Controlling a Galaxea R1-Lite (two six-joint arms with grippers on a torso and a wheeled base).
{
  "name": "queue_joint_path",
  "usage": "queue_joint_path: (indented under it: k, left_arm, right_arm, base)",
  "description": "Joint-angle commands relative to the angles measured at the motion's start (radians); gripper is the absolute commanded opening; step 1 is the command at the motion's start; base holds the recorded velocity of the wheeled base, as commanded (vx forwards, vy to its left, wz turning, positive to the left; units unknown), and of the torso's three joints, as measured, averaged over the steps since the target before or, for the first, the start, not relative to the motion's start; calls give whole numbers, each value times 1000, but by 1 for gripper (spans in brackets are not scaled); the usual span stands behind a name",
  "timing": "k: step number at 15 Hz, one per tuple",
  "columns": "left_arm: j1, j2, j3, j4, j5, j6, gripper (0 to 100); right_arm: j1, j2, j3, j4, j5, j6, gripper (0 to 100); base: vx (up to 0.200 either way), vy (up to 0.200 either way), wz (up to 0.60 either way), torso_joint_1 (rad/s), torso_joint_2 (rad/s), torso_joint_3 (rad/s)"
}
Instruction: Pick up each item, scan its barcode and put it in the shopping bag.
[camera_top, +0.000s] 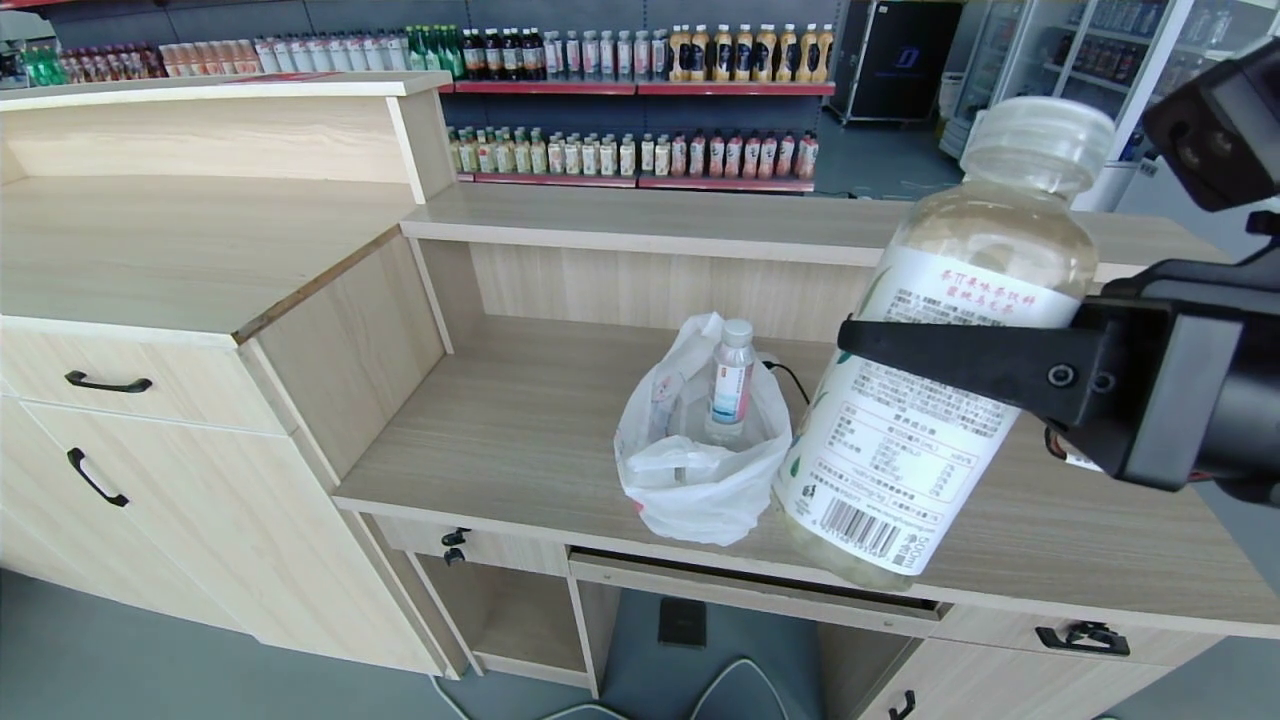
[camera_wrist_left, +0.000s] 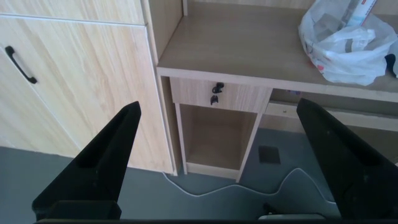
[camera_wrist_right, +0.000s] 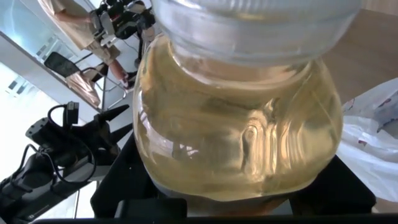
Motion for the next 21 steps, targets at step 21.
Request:
queue_joint_path:
  k: [21]
  left_arm:
    - [0,0,0,0,0,0,100]
  right_arm:
    - [-739,245,339,-600,-12,-1120,0]
  base:
    - [0,0,0,0,0,0]
